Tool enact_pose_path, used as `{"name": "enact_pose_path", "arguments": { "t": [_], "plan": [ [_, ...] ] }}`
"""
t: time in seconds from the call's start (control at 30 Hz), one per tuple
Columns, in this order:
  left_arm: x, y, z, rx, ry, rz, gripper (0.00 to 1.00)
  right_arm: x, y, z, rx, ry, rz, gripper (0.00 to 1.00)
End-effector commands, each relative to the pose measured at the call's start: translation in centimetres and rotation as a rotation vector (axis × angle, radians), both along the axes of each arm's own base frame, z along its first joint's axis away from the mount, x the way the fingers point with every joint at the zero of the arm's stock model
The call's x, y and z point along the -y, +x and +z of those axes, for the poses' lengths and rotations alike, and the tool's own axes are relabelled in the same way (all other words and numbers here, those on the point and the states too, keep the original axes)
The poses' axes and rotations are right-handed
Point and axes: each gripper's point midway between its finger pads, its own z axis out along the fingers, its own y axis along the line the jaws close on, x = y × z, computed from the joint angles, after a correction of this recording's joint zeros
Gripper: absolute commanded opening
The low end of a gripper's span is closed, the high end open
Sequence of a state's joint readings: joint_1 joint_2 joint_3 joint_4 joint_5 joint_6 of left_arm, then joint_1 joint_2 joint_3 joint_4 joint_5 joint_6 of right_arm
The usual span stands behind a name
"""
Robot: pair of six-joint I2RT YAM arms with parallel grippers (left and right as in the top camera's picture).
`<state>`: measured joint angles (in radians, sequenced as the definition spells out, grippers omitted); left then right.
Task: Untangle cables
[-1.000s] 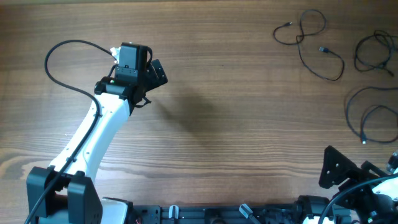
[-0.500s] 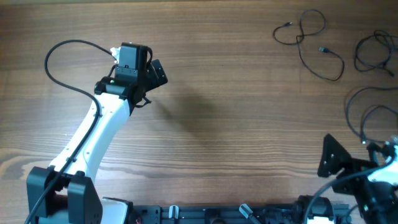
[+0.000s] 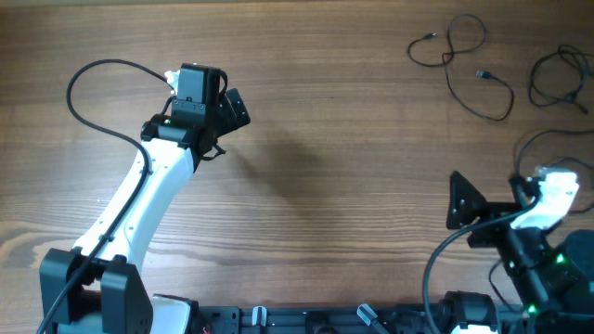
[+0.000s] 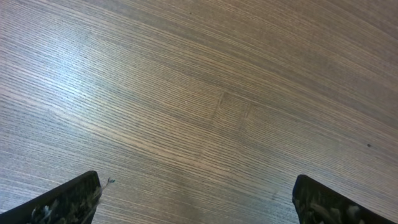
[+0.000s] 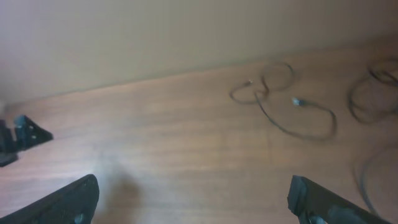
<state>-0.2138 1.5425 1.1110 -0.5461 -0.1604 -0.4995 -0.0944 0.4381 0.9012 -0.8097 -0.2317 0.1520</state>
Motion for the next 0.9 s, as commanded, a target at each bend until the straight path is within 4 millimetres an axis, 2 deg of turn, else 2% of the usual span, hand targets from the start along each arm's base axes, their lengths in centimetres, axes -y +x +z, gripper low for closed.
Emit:
{"name": "enact_pose_path", "arguments": {
  "t": [0.0, 0.13, 0.37, 0.73, 0.87],
  "plan": [
    [-0.6, 0.2, 0.2, 0.009, 0.012, 0.016, 1.00, -1.2, 0.5, -0.2, 0.079, -0.026, 0.089, 1.00],
    [-0.6, 0.2, 0.2, 0.009, 0.012, 0.016, 1.00, -1.2, 0.9, -0.6, 0.180, -0.039, 0.088, 1.00],
    [-0.6, 0.2, 0.2, 0.009, 0.012, 0.016, 1.00, -1.2, 1.1, 0.8, 0.441, -0.077, 0.085, 1.00],
    [-0.6, 0.2, 0.2, 0.009, 0.012, 0.016, 1.00, -0.9, 2.7, -2.2, 0.564, -0.077, 0.078, 1.00],
    [-0.6, 0.2, 0.2, 0.009, 0.012, 0.016, 1.00, -1.0, 2.5, -3.0, 0.578, -0.073, 0.077, 1.00]
  ]
}}
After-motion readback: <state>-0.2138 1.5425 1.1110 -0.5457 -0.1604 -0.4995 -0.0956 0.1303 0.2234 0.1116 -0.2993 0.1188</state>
